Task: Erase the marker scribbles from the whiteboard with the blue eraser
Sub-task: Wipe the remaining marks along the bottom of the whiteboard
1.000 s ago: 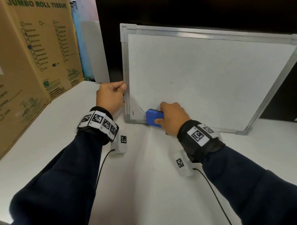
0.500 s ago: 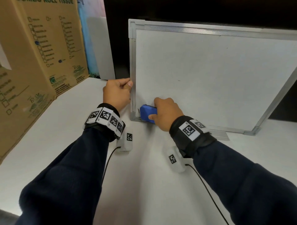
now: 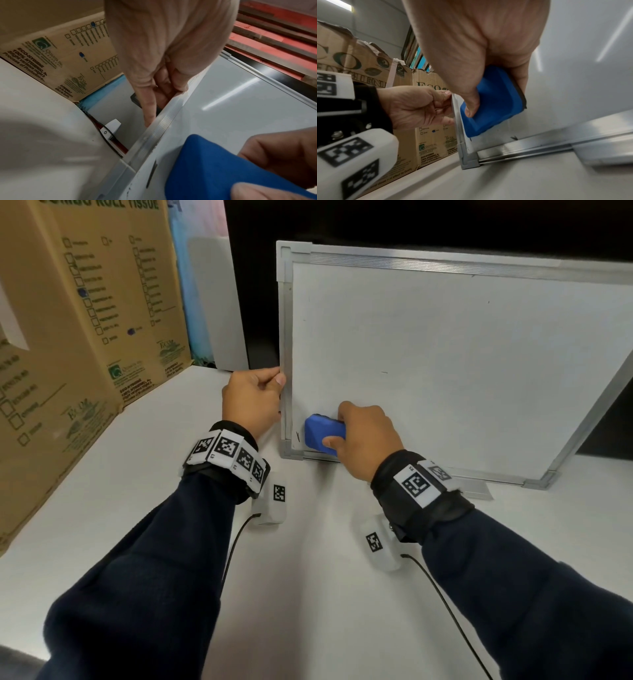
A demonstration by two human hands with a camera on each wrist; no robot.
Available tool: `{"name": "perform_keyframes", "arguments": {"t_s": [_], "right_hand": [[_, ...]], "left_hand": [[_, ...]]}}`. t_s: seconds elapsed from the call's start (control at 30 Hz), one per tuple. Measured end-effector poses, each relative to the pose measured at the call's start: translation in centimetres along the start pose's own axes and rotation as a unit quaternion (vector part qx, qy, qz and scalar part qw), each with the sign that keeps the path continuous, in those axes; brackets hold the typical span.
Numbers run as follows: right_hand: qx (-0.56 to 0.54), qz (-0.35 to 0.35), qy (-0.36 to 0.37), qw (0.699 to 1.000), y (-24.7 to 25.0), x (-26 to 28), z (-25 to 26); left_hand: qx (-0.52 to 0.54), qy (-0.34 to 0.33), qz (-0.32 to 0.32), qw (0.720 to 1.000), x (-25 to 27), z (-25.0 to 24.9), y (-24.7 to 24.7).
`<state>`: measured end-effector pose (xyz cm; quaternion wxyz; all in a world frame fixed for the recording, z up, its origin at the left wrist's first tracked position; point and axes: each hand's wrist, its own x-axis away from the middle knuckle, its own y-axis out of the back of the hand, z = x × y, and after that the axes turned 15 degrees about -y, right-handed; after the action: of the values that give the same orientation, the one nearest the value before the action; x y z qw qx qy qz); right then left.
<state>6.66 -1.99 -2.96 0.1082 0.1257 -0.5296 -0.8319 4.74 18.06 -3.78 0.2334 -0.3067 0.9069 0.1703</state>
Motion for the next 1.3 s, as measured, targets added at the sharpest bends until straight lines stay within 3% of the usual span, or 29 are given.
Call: {"name": "perform_keyframes", "arguments": {"t_s": [0.33,0.63,0.83,1.0,1.3], "right_hand": [[0.018,-0.008,-0.020,1.000,1.8,-0.1,-2.0],[0.049,0.036,0.032,0.998,-0.9,-0.6,2.5],[0.058,0.067,0.015,0.996,-1.3,-0.3,1.5],[0.055,0.049,0.004,0.997,-0.7,-0.1,0.1],[0.028,0.068,0.019,0.997,-2.2,-0.6,2.6]], "left_hand": [[0.052,0.036,0.009,0.998,0.1,-0.3,0.3],[0.054,0.037,0.013,0.998,0.0,0.0,0.6],[0.058,0.038,0.012,0.998,-0.2,0.2,0.4],[0.057,0.038,0.017,0.997,-0.2,0.2,0.5],[0.051,0.040,0.004,0.998,-0.1,0.2,0.6]]}}
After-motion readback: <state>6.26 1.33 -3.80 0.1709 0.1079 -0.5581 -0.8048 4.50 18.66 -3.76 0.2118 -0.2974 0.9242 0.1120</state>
